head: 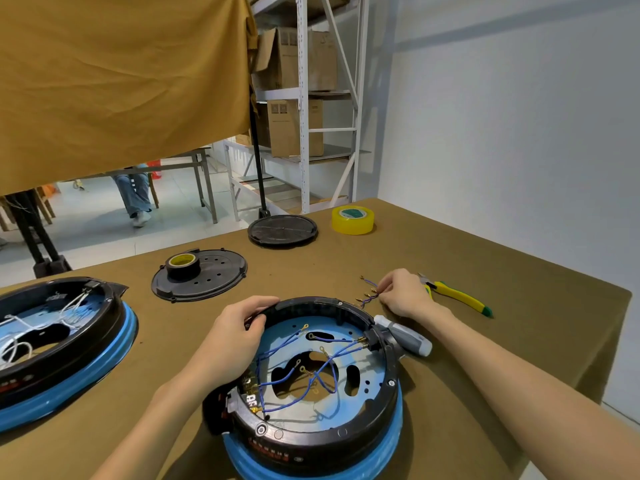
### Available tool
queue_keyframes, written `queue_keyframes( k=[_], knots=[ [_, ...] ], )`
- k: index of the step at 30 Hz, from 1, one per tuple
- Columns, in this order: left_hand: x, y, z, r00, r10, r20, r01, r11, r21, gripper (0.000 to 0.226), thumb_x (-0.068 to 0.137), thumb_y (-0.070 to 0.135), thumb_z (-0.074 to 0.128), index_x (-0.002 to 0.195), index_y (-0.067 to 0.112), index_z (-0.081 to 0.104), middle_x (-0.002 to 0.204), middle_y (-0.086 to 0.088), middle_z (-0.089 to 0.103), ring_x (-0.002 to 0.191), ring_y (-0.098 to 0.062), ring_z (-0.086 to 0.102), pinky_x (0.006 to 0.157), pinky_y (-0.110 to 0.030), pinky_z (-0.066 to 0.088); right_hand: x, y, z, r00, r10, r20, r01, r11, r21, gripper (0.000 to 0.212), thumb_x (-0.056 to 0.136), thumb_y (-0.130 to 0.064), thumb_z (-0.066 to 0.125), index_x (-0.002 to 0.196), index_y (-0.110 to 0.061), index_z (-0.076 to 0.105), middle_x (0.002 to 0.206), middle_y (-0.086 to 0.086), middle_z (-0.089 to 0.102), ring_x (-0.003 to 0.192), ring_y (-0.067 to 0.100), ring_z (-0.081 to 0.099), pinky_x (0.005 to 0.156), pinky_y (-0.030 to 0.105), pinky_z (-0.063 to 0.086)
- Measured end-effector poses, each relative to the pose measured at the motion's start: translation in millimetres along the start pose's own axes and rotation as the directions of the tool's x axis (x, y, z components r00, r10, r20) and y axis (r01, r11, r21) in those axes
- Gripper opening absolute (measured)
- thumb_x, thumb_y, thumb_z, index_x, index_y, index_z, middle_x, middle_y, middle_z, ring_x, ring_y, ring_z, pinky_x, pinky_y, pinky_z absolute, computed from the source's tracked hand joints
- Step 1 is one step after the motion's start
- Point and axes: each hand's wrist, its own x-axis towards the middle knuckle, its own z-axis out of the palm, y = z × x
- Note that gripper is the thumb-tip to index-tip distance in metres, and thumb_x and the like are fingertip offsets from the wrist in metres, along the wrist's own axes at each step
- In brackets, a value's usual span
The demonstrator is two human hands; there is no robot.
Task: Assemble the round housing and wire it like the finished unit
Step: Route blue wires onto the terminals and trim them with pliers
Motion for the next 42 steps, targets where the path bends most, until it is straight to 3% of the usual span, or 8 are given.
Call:
queue_keyframes(
  k=[10, 18, 23, 25, 28, 33, 38, 42],
  knots=[
    [-1, 0, 0, 1.000, -0.003, -0.013, 0.003, 1.000, -0.005, 0.037, 0.106, 0.010, 0.047, 0.133, 0.028, 0.065, 0.124, 0.010, 0.068, 0.118, -0.008, 0.061, 0.101, -0.027, 0.049, -5, 3, -30, 0.991, 0.045, -0.127, 0.035, 0.822, 0.568, 0.016, 0.094, -0.009, 0.071, 0.110, -0.008, 0.075, 0.084, 0.005, 0.071, 0.065, 0.012, 0.061, 0.056, 0.019, 0.049],
    [-1, -2, 1, 1.000, 0.003, -0.015, -0.003, 1.000, -0.005, 0.037, 0.106, 0.009, 0.047, 0.133, 0.027, 0.065, 0.123, 0.010, 0.068, 0.118, -0.008, 0.061, 0.096, -0.022, 0.048, 6, 6, -18, 0.987, 0.151, -0.063, -0.085, 0.803, 0.590, 0.023, 0.088, -0.012, 0.078, 0.109, -0.004, 0.074, 0.087, 0.009, 0.075, 0.067, 0.016, 0.062, 0.059, 0.027, 0.050],
    [-1, -4, 1, 1.000, -0.004, -0.019, 0.004, 1.000, -0.010, 0.036, 0.107, 0.011, 0.048, 0.132, 0.030, 0.064, 0.122, 0.011, 0.068, 0.116, -0.006, 0.061, 0.086, -0.012, 0.045, 14, 2, -3, 0.962, -0.032, -0.270, 0.016, 0.998, -0.062, 0.029, 0.096, -0.020, 0.063, 0.124, -0.013, 0.061, 0.124, 0.013, 0.060, 0.112, 0.032, 0.059, 0.097, 0.044, 0.049],
    [-1, -4, 2, 1.000, -0.003, -0.021, 0.003, 1.000, -0.011, 0.036, 0.107, 0.011, 0.048, 0.132, 0.031, 0.064, 0.121, 0.012, 0.067, 0.116, -0.005, 0.061, 0.084, -0.008, 0.044, 11, -2, -1, 0.957, -0.102, -0.273, 0.046, 0.978, -0.204, 0.016, 0.095, -0.023, 0.061, 0.107, -0.014, 0.066, 0.111, 0.009, 0.066, 0.099, 0.030, 0.064, 0.088, 0.043, 0.054],
    [-1, -4, 2, 1.000, -0.012, -0.028, 0.011, 1.000, -0.023, 0.036, 0.107, 0.011, 0.048, 0.132, 0.030, 0.064, 0.123, 0.009, 0.067, 0.117, -0.008, 0.061, 0.088, -0.015, 0.047, 6, -9, 4, 1.000, -0.009, -0.011, 0.005, 0.943, -0.333, 0.030, 0.092, -0.045, 0.065, 0.083, -0.018, 0.057, 0.086, 0.003, 0.067, 0.078, 0.024, 0.064, 0.067, 0.034, 0.053],
    [-2, -3, 2, 0.999, -0.019, -0.030, 0.018, 0.999, -0.027, 0.036, 0.107, 0.011, 0.047, 0.134, 0.028, 0.063, 0.125, 0.006, 0.067, 0.118, -0.011, 0.060, 0.097, -0.027, 0.051, 1, -15, -2, 0.999, 0.030, 0.023, -0.018, 0.920, -0.391, 0.014, 0.098, -0.014, 0.056, 0.087, -0.014, 0.047, 0.096, 0.009, 0.059, 0.088, 0.031, 0.057, 0.075, 0.038, 0.046],
    [-2, -2, 1, 1.000, -0.013, -0.025, 0.012, 1.000, -0.029, 0.036, 0.107, 0.011, 0.047, 0.134, 0.028, 0.063, 0.125, 0.005, 0.067, 0.119, -0.011, 0.060, 0.098, -0.027, 0.050, -4, -21, -19, 0.969, 0.010, 0.248, -0.016, 1.000, 0.023, 0.028, 0.096, -0.005, 0.055, 0.068, -0.008, 0.053, 0.067, 0.010, 0.051, 0.062, 0.021, 0.044, 0.060, 0.033, 0.038],
    [-4, -1, 0, 1.000, -0.010, -0.024, 0.009, 1.000, -0.029, 0.035, 0.107, 0.013, 0.048, 0.134, 0.029, 0.064, 0.125, 0.008, 0.067, 0.119, -0.009, 0.060, 0.099, -0.027, 0.049, -18, -31, -40, 0.930, -0.035, 0.366, -0.110, 0.923, 0.368, 0.017, 0.101, -0.013, 0.058, 0.091, -0.006, 0.070, 0.069, 0.002, 0.065, 0.057, 0.011, 0.048, 0.053, 0.024, 0.034]
  ],
)
